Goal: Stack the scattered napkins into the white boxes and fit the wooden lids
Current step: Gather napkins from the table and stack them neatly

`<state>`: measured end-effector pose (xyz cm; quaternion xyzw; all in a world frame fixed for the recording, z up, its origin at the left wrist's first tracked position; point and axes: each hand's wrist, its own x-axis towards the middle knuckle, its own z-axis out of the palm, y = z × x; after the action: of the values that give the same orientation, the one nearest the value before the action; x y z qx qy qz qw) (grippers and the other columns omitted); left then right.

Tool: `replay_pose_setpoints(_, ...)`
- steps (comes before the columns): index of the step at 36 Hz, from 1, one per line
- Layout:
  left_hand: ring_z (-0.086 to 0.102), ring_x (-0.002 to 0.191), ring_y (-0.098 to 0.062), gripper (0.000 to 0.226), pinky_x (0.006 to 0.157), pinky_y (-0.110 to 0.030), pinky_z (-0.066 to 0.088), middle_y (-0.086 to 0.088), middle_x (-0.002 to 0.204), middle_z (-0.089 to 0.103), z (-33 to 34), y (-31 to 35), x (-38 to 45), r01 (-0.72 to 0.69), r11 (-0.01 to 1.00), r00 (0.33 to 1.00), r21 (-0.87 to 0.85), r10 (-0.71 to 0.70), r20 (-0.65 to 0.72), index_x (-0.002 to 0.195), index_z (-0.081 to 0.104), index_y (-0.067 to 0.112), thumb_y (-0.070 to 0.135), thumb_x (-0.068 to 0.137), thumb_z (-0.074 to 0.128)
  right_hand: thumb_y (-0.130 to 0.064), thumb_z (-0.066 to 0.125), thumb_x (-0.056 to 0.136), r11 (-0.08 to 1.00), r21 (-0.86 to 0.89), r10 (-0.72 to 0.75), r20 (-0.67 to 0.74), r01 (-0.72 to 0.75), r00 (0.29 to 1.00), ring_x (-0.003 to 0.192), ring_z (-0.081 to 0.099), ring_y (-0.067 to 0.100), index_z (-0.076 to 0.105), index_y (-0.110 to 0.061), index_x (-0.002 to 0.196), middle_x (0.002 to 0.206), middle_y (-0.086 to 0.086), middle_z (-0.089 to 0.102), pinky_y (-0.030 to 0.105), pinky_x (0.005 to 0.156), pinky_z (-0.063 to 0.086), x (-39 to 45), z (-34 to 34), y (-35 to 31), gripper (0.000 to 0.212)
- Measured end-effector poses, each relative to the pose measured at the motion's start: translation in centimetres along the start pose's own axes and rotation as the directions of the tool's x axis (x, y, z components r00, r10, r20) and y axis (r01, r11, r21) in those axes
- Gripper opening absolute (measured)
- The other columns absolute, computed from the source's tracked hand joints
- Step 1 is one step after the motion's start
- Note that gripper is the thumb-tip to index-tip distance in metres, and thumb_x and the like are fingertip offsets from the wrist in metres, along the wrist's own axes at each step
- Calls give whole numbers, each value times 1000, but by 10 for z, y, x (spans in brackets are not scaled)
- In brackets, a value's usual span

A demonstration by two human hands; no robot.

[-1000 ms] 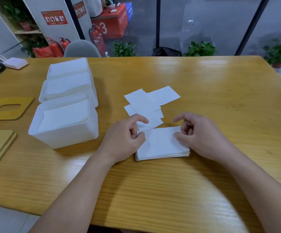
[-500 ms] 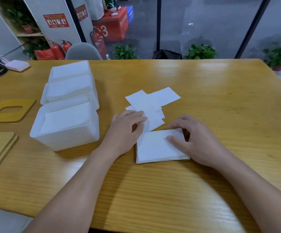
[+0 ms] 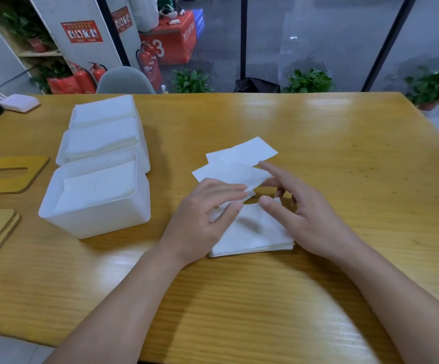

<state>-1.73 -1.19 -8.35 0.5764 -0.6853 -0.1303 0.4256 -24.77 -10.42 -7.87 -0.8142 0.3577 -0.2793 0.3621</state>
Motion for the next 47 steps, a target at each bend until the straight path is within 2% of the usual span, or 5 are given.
replay_pose_setpoints(7,62,130,-22,19,106,-40,51,16,135,73,2,3,-6,-30,997,993,-68,37,109,118,82,20,28,105,71,-56,58,102,1000,-12,-17,-70,16,997,123,56,4,73,-35,134,108,-25,72,15,92,40,-1,0,-4,41)
replay_pose_setpoints(20,43,151,-8,65,121,-31,39,19,157,53,-4,6,3,225,968,949,-108,-243,-199,159,51,35,36,100,78,1,78,96,966,21,-248,-206,257,947,92,68,18,83,-20,104,97,-13,74,21,85,49,-4,4,-8,23)
replay_pose_setpoints(27,67,98,-11,9,89,-29,51,19,102,76,-2,1,2,227,956,923,-184,-272,-273,112,79,28,30,104,74,-7,76,99,968,104,-195,-257,228,947,85,68,21,82,-19,102,90,-7,74,32,81,53,-5,2,-13,14)
replay_pose_setpoints(34,39,61,-26,8,59,-34,34,-13,66,45,-6,6,6,184,913,912,-364,-297,-283,112,77,23,27,106,72,-13,70,104,960,245,-67,-265,135,962,66,45,11,79,-23,115,71,-13,48,22,65,38,-3,-3,-17,17)
replay_pose_setpoints(47,43,59,-13,25,66,-24,45,-4,61,43,-9,-1,0,314,937,946,-153,-322,-30,116,73,34,16,99,76,-16,71,97,993,13,113,78,-114,991,57,45,11,69,-36,122,63,-7,51,33,60,43,-2,-12,0,32)
